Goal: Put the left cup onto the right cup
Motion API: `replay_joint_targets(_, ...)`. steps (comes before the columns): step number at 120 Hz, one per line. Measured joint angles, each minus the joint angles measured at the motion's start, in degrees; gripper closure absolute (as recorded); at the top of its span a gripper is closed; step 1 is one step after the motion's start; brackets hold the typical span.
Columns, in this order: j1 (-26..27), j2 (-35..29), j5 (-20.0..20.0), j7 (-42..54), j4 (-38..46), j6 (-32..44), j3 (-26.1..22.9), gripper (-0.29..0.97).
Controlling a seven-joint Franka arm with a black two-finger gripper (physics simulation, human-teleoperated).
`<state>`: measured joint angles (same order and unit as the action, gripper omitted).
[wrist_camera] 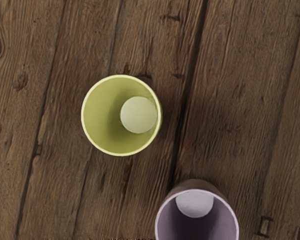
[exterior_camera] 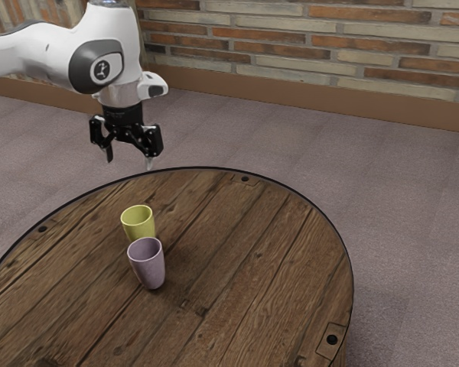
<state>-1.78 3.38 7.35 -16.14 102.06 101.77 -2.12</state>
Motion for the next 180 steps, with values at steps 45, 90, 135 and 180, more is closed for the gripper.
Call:
replay_joint_targets(45, 0.27, 1.21, -3.57, -8.88, 6.71, 8.53, 1.59, 0.0)
replay_joint_targets(90, 0.56, 3.94, -3.53, -14.13, 8.28, 12.97, 4.31, 0.0)
replay_joint_targets(135, 0.46, 6.9, -2.77, -14.97, 7.83, 16.61, 5.55, 0.0)
replay_joint_targets(180, 0.46, 8.85, -2.96, -15.53, 7.74, 19.92, 5.49, 0.0)
